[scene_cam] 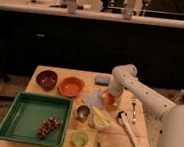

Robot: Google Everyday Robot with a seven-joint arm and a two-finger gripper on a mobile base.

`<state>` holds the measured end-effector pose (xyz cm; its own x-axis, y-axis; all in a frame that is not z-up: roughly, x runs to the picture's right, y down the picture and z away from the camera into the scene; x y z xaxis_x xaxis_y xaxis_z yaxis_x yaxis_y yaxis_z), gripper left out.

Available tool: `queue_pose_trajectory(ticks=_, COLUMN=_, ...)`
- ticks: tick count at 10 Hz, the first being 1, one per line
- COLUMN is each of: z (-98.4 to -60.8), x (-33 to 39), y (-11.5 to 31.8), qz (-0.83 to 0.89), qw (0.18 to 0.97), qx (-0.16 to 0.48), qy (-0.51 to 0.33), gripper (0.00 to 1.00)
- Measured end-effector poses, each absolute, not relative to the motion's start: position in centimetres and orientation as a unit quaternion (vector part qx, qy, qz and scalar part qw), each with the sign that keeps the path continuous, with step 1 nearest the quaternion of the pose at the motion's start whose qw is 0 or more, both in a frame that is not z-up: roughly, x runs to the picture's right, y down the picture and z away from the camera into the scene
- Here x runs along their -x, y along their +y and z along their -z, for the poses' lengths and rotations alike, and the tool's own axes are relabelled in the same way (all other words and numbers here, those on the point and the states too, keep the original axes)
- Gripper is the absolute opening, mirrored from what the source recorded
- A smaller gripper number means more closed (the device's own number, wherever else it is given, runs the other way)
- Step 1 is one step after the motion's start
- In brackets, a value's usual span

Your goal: Place apple in table surface

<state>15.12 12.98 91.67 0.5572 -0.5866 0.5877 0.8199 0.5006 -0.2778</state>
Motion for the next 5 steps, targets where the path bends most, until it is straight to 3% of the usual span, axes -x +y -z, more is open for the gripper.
queue_pose_trajectory(ticks=5, z=-87.1, x=-16.7, y=9.5, qz=0.419, qw=0.852, qx=0.243, qy=-0.201, gripper=0.80)
